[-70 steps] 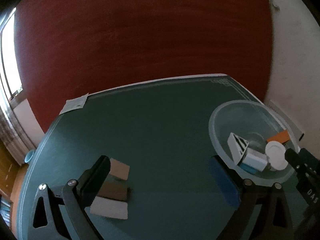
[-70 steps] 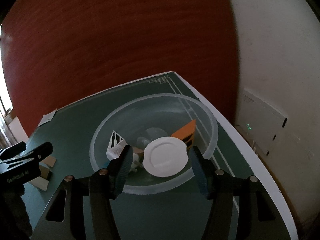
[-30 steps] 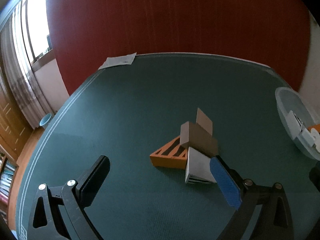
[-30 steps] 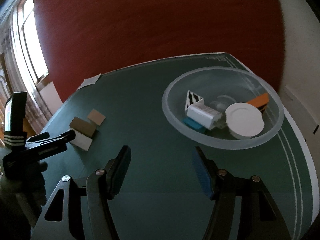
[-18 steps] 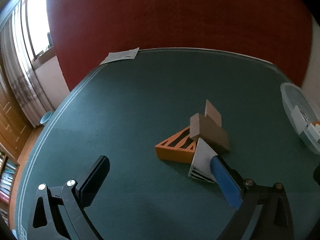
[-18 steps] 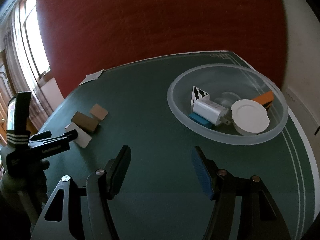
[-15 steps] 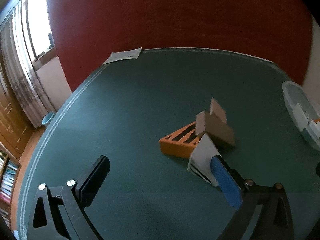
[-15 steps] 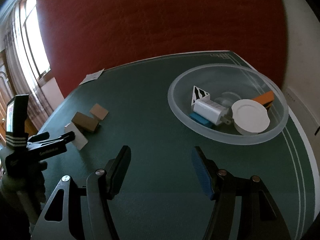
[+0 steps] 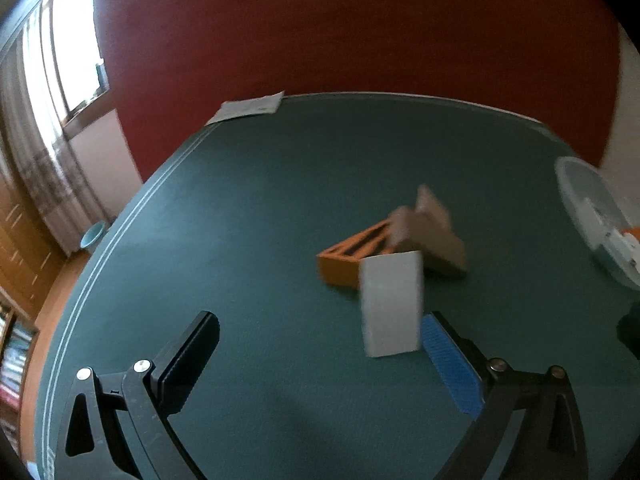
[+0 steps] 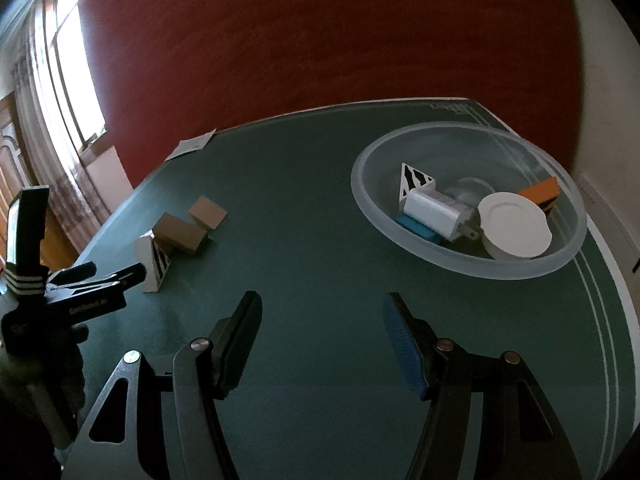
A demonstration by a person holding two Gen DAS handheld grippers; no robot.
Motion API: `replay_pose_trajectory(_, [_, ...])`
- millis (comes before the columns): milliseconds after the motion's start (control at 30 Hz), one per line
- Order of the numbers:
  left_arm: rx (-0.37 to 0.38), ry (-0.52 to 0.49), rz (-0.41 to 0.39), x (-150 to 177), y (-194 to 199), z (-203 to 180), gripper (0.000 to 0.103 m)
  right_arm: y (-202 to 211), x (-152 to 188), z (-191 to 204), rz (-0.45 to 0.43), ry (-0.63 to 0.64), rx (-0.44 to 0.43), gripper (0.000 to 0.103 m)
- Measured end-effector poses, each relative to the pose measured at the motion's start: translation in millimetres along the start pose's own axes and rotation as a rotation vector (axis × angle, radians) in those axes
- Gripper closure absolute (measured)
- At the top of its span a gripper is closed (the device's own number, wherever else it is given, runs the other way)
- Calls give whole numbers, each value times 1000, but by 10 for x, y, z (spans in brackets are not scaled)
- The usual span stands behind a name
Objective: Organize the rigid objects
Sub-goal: 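Grasp the white flat block with the left tool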
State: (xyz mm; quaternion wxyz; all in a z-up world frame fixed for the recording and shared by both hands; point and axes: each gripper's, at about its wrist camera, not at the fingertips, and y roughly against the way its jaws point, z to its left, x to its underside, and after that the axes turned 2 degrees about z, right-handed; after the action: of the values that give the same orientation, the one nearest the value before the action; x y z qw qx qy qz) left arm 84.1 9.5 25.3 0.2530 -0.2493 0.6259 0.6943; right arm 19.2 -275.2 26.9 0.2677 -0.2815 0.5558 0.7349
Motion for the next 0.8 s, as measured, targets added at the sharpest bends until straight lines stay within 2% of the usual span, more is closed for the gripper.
replay_pose_trajectory(133, [21,-24,-7,-39,-38,-137,3,-20,12,10,6,1,2,39])
replay_pose_trajectory(267, [31,-24,25,-58,-164,-188,29,-27,28,33,10,3,2,39])
replay_pose_trajectory(400, [81,4,56,-68,-248,-161,49,-44,56,63,20,6,-1,39])
replay_pose_trajectory(467, [108,2,54,-41,-209,-150,65,-57,61,87,28,10,-9,39])
replay_pose_trajectory(500, [117,-2,54,-37,-196,-145,70,-64,61,100,32,11,-16,39])
replay_pose_trajectory(633, [142,-16,50,-10,-129,-97,72,-131,8,152,77,-8,-99,39])
replay_pose_trajectory(800, [137,-15,20,15,-2,21,72,-242,-138,350,102,33,-154,39])
